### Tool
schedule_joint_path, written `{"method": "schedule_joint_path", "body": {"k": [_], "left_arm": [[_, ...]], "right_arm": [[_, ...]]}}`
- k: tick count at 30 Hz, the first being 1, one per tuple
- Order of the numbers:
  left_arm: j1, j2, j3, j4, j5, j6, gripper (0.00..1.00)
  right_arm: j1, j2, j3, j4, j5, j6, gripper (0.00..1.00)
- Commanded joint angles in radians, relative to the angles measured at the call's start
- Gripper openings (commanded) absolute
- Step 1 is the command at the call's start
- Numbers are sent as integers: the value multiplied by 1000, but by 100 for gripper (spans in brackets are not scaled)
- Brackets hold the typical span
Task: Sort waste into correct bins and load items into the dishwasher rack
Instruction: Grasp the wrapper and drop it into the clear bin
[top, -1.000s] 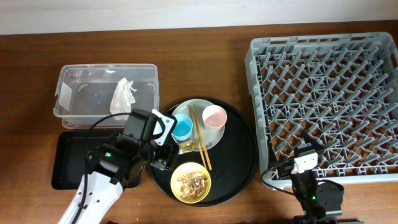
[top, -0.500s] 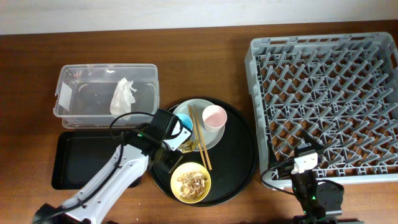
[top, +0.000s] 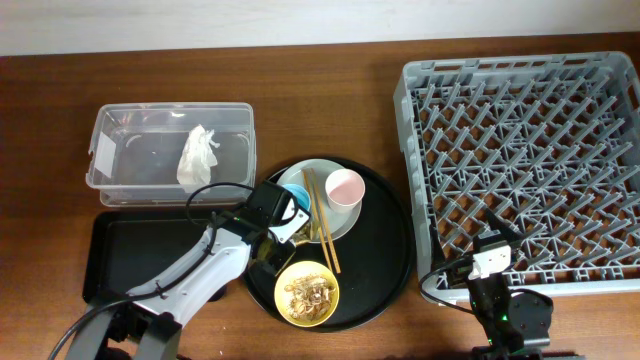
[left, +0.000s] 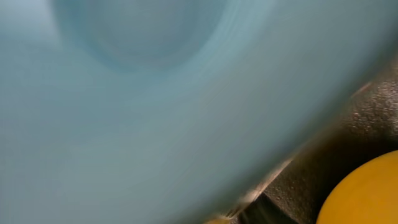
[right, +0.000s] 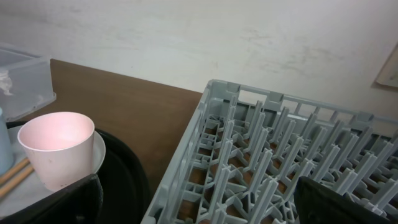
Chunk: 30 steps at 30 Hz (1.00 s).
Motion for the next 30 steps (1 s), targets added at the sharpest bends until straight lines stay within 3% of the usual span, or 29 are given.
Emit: {"method": "schedule_joint_path", "body": {"k": [1,3,5,8,11,12,14,16,20,24,27,28,29,30], "left_arm": [[-3,8,-6,2,-7,10,8],[-3,3,3,2,-7,10,0],[-3,-45,18,-2,-3,9,0],[-3,-233,87,-113,65,-79,0],[-2,-457,210,-210,152,-88,0],[-2,-496,225,-199,127,-88,0],[-2,-568,231,-89,-190,-88,0],[6,-538,231,39,-361,-88,0],[157,-296,231,215,-407,-88,0],[298,53,231,352,-227,-88,10],[335,95,231,426,-204,-88,16],[336,94,231,431,-204,-88,28],[336,94,231,428,-204,-88,49],[336,94,231,428,-204,-88,57]], "right_arm": [[5,-6,-5,-6,5,9,99],[5,-6,-5,-6,5,9,99],[5,-6,-5,-6,5,9,99],[5,-6,-5,-6,5,9,99],[5,-6,-5,-6,5,9,99],[5,-6,-5,-6,5,9,99],[5,-6,-5,-6,5,9,99],[5,-6,-5,-6,5,9,99],[5,-6,-5,-6,5,9,99],[5,-6,-5,-6,5,9,99],[5,-6,-5,-6,5,9,99],[5,-6,-5,-6,5,9,99],[5,-6,-5,-6,5,9,99],[5,-6,-5,-6,5,9,99]]}}
